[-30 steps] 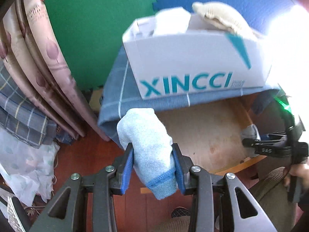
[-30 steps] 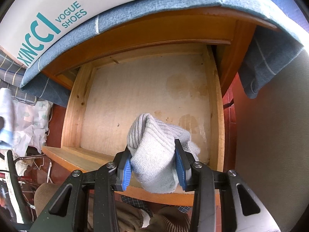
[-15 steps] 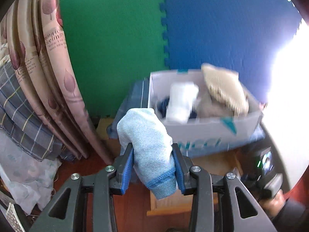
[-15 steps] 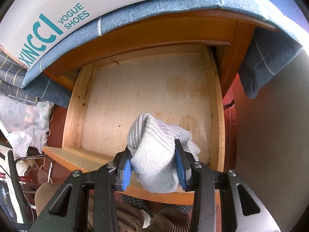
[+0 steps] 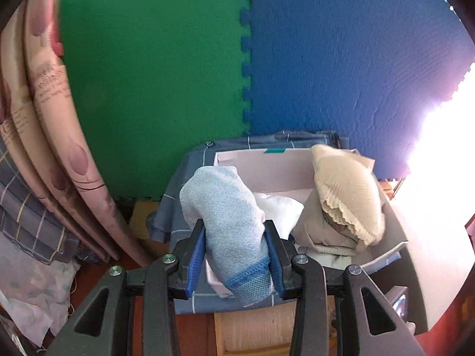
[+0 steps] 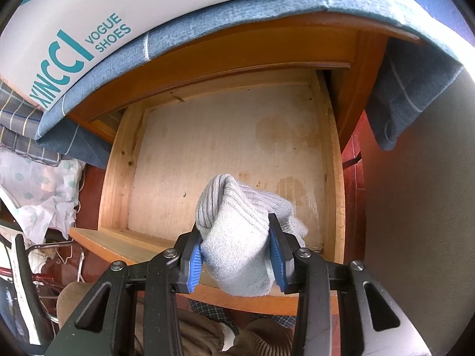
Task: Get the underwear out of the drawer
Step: 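Lower the light blue sock into the box and open the left gripper, then carry the grey sock toward the box with the right gripper while the left gripper returns to the drawer, then lower the grey sock into the box and open the right gripper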
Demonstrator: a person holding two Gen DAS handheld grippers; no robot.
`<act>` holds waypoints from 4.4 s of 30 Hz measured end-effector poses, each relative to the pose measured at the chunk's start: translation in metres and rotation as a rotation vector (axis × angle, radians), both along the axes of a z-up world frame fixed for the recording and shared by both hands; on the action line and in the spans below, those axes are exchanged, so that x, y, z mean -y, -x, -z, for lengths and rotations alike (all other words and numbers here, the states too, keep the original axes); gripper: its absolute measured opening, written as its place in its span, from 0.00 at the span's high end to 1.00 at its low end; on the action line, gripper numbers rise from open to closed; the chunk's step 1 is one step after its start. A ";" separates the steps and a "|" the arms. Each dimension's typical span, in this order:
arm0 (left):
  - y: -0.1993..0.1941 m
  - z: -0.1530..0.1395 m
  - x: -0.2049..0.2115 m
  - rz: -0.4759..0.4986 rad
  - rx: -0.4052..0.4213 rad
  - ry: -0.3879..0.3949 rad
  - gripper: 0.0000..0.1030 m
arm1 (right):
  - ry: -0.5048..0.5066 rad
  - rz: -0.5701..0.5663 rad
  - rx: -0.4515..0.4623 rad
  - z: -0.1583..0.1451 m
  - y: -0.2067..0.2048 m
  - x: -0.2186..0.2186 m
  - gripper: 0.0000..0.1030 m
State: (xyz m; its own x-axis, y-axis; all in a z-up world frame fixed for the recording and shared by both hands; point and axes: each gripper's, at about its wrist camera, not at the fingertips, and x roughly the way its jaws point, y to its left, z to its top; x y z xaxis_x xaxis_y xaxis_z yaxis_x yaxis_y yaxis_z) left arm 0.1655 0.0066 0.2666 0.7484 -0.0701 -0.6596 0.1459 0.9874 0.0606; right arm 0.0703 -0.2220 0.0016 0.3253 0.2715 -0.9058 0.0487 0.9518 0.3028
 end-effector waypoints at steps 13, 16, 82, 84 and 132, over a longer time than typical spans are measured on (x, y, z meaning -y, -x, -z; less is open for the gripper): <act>-0.052 0.055 0.012 0.001 -0.078 -0.021 0.63 | -0.014 0.000 -0.002 -0.001 -0.001 0.004 0.65; -0.059 0.059 0.012 -0.001 -0.085 -0.004 0.62 | -0.011 -0.004 -0.004 -0.001 -0.002 0.003 0.65; 0.114 0.174 -0.003 -0.168 -0.093 -0.015 0.42 | 0.082 -0.036 0.039 -0.011 0.000 -0.008 0.64; 0.118 0.187 -0.002 -0.174 -0.091 -0.019 0.42 | 0.094 -0.035 0.042 -0.011 0.000 -0.008 0.64; 0.117 0.250 -0.016 -0.218 -0.191 0.073 0.42 | 0.080 -0.126 0.410 -0.216 0.024 -0.011 0.63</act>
